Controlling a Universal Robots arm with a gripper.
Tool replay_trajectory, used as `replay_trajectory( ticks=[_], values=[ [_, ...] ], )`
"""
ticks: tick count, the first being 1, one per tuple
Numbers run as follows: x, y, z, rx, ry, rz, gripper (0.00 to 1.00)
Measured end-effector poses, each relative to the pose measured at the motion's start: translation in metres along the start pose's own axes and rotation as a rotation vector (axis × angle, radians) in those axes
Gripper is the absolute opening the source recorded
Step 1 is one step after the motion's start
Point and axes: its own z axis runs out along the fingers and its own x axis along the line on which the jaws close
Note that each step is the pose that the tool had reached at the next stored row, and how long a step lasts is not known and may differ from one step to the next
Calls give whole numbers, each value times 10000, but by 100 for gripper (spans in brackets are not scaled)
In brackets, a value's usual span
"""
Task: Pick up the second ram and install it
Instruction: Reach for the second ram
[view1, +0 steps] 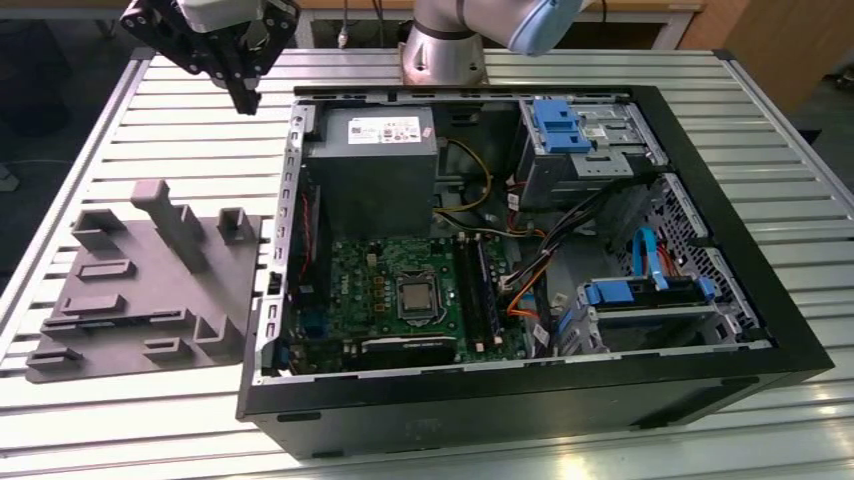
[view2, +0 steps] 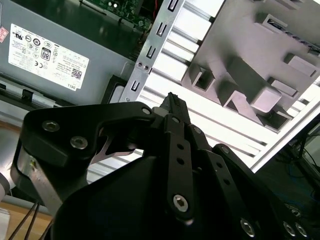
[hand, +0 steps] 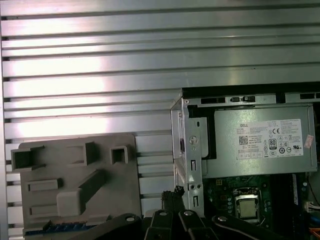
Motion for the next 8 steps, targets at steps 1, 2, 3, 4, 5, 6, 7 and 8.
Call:
replay_trajectory(
  ticks=[1, 2, 3, 4, 5, 6, 7, 8],
  values=[
    [10, -1, 0, 0, 0, 0, 11],
    [20, -2, -1, 1, 1, 0, 11],
    [31, -2, -1, 0, 0, 0, 11],
    [41, -3, -1, 0, 0, 0, 11],
    [51, -4, -1, 0, 0, 0, 11],
    [60, -5, -1, 0, 0, 0, 11],
    [70, -5, -2, 0, 0, 0, 11],
    [79, -6, -2, 0, 0, 0, 11]
  ],
)
